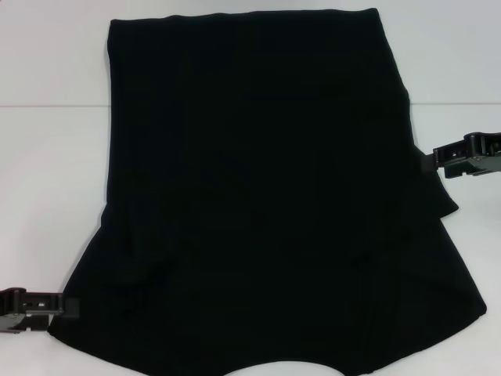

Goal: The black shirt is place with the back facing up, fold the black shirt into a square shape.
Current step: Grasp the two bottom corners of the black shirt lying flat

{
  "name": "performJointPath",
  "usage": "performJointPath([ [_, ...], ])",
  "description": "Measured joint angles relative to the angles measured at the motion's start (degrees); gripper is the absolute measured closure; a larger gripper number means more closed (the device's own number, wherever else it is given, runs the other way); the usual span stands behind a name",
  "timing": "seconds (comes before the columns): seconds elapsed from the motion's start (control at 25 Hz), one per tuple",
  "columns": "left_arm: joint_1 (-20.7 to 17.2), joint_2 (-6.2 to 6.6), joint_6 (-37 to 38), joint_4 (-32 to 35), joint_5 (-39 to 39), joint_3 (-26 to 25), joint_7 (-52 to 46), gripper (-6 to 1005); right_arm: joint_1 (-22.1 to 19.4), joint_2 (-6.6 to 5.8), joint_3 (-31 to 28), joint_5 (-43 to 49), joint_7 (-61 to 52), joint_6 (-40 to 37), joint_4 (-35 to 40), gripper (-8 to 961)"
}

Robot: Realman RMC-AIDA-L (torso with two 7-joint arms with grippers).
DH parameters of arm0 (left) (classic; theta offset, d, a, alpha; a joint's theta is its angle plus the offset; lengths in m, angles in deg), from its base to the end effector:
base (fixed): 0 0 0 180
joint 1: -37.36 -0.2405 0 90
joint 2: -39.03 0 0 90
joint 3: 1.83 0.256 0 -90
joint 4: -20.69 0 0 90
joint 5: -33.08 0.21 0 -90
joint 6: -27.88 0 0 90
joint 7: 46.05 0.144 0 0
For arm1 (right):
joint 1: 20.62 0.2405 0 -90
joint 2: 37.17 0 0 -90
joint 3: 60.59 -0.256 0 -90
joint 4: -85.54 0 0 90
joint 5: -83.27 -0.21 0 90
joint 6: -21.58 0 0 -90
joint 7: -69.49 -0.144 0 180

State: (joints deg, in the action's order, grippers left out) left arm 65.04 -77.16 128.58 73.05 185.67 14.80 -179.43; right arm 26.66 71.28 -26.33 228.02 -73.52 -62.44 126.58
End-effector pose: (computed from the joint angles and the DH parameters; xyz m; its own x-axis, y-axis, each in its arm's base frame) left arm -0.3516 0.2771 0.0763 0.0421 0.9560 0.2904 0.9982 -0.0278 -0.0531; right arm 0.2491 0.4199 0.0840 0.3097 -0.8973 -0.3144 -0.9451 -0.2543 -0.2054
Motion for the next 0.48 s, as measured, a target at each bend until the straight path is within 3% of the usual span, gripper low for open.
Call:
performJointPath([
  [0.28,0.0,-0.18,-0.3,-0.1,0.1,0.1,0.0,273,-0.2,0.00,-0.1,0.0,0.1,0.0,0.0,364],
  [0.48,-0.2,-0.14,-0.6,-0.1,0.2,0.1,-0.1,410,-0.3,0.00,-0.1,0.0,0.1,-0.1,0.0,365],
])
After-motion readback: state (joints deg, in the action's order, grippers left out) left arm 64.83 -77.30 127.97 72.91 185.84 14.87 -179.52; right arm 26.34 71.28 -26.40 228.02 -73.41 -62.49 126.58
